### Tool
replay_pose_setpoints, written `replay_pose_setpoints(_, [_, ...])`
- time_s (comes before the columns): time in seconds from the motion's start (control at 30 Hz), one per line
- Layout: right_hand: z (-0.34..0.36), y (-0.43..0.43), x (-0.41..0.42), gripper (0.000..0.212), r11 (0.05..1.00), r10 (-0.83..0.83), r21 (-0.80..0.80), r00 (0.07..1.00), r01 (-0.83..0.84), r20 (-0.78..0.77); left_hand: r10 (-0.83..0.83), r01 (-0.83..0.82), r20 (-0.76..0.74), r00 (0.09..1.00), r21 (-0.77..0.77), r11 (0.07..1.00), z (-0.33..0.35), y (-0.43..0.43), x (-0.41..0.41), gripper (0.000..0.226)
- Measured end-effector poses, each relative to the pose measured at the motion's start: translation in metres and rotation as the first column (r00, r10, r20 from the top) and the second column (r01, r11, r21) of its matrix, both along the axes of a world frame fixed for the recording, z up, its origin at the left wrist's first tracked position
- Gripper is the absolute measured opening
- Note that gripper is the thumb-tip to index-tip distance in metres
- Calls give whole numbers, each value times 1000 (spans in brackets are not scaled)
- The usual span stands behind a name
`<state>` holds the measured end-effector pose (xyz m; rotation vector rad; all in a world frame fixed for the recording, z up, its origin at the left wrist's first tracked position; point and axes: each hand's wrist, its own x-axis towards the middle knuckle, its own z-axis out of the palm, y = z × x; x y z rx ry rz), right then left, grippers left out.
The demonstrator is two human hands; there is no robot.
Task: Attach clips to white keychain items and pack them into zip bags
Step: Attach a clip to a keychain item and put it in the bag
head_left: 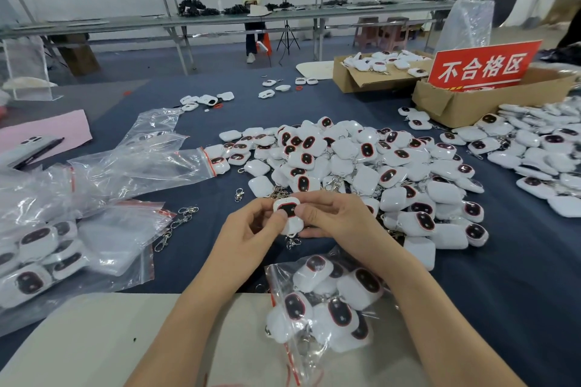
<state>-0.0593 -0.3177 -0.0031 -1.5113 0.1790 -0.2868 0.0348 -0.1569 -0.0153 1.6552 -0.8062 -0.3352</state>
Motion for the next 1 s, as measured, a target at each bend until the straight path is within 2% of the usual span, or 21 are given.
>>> replay_pose_setpoints(0.6, [1,1,1,21,1000,-29,10,999,30,-43,-34,34,-15,999,0,999,3,2,0,18])
replay_pose_setpoints(0.83, [1,0,2,13,999,-51,3,997,51,-50,-36,36,-4,999,4,999,4,3,-1,14])
replay_pose_setpoints(1.0, [-1,0,1,13,998,-61,22,998,61,-23,-68,67,28,997,45,997,2,1,-4,24])
